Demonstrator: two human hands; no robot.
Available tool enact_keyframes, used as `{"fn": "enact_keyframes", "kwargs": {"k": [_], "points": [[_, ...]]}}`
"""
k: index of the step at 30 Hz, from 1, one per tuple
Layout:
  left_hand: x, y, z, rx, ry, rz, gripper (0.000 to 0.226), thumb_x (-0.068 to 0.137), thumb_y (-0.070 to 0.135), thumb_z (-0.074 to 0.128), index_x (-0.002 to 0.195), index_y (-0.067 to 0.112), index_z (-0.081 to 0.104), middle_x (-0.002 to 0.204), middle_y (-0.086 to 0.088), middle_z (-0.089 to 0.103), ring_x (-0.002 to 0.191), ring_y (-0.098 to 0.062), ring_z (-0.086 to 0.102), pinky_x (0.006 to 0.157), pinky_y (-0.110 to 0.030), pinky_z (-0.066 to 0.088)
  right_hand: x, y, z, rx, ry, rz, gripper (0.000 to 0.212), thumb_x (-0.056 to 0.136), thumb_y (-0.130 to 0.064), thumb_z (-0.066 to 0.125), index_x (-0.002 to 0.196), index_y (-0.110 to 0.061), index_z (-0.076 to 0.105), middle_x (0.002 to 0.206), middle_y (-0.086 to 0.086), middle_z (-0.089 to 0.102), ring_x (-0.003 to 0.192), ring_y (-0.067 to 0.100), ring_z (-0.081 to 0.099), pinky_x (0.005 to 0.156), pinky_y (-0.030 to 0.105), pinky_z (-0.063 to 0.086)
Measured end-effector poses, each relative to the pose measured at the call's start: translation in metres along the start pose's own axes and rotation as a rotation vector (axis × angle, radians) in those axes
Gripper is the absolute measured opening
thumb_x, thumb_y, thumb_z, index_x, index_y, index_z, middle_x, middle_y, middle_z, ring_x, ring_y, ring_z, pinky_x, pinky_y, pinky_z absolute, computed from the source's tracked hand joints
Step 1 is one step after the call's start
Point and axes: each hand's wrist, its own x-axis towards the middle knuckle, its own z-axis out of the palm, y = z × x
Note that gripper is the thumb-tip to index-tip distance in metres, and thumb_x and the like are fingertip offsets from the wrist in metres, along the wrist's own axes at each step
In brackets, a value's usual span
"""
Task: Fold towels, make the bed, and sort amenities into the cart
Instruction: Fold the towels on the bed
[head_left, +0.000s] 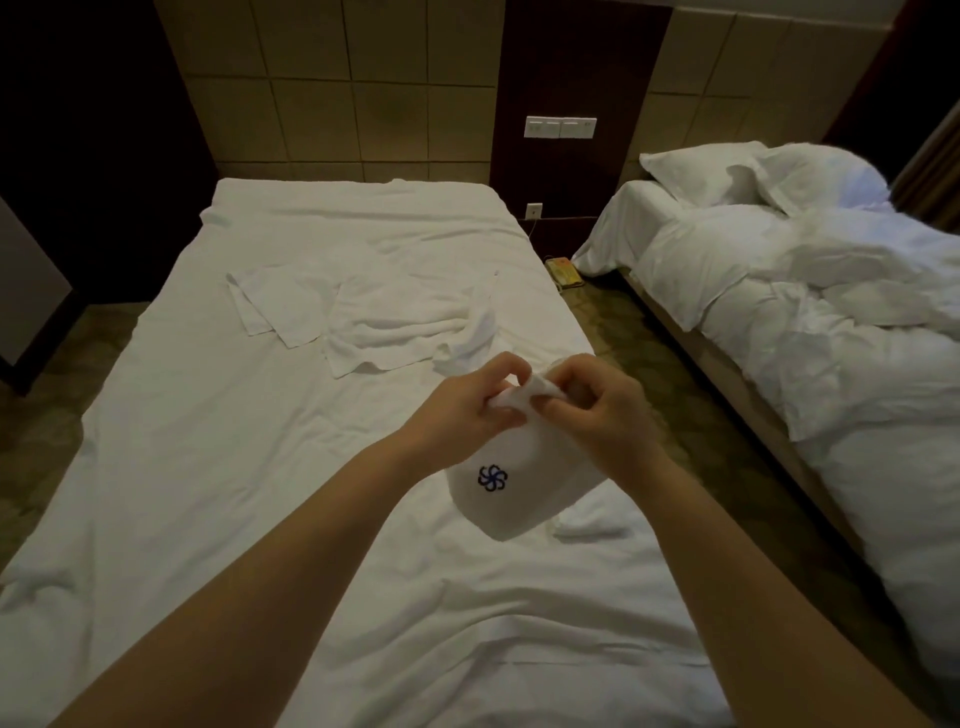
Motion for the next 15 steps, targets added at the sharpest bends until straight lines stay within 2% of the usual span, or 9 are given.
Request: {"fn": "enact_keyframes", "kwargs": {"k": [2, 5, 9, 12, 15], "points": [[0.0022, -0.0004, -0.0013, 0.021, 0.019, -0.012, 0.022, 0.092, 0.017, 0.058, 0.096, 0.035, 0.045, 0.081, 0.004, 0.059, 0.077, -0.016, 0.053, 0.063, -0.013, 0.037, -0.0024, 0.0004, 0.0001, -0.037, 0.044, -0.012, 0.009, 0.084, -0.02, 0.071, 0.083, -0.014, 0.064, 0.08, -0.005, 0.063, 0.078, 0.007, 0.057, 0.065, 0.013, 0.047], [0.0048, -0.0019, -0.004, 0.02, -0.022, -0.023, 0.023, 0.09, 0.015, 0.059, 0.107, 0.03, 0.053, 0.089, 0.002, 0.061, 0.079, -0.014, 0.053, 0.065, -0.015, 0.038, -0.0071, -0.0023, -0.0008, -0.076, 0.074, -0.083, 0.005, 0.085, -0.014, 0.07, 0.087, -0.013, 0.066, 0.084, -0.003, 0.064, 0.081, -0.001, 0.055, 0.068, 0.006, 0.042], [0.0049, -0.0004, -0.0048, -0.011, -0.061, -0.012, 0.041, 0.086, 0.007, 0.06, 0.122, 0.028, 0.058, 0.096, 0.009, 0.059, 0.082, -0.006, 0.052, 0.07, -0.012, 0.039, -0.006, -0.003, -0.0022, -0.104, 0.077, -0.178, 0.008, 0.083, -0.01, 0.07, 0.085, -0.005, 0.065, 0.085, 0.004, 0.066, 0.078, 0.007, 0.055, 0.067, 0.01, 0.043], [0.0055, 0.0021, -0.0036, -0.042, -0.01, 0.01, 0.035, 0.084, 0.006, 0.063, 0.115, 0.021, 0.065, 0.094, 0.006, 0.062, 0.079, -0.002, 0.052, 0.07, -0.008, 0.038, -0.0035, -0.0016, -0.0047, -0.071, 0.057, -0.207, 0.009, 0.083, -0.016, 0.069, 0.086, -0.009, 0.064, 0.089, 0.001, 0.067, 0.081, 0.008, 0.059, 0.071, 0.018, 0.049], [0.0047, 0.004, -0.0032, -0.068, 0.079, -0.009, 0.023, 0.081, 0.011, 0.07, 0.102, 0.019, 0.072, 0.081, 0.005, 0.065, 0.071, -0.002, 0.054, 0.068, -0.016, 0.042, -0.0049, -0.0053, -0.0076, 0.052, 0.1, -0.092, 0.006, 0.086, -0.016, 0.067, 0.089, -0.017, 0.061, 0.09, -0.007, 0.065, 0.084, 0.0, 0.058, 0.071, 0.011, 0.047]]}}
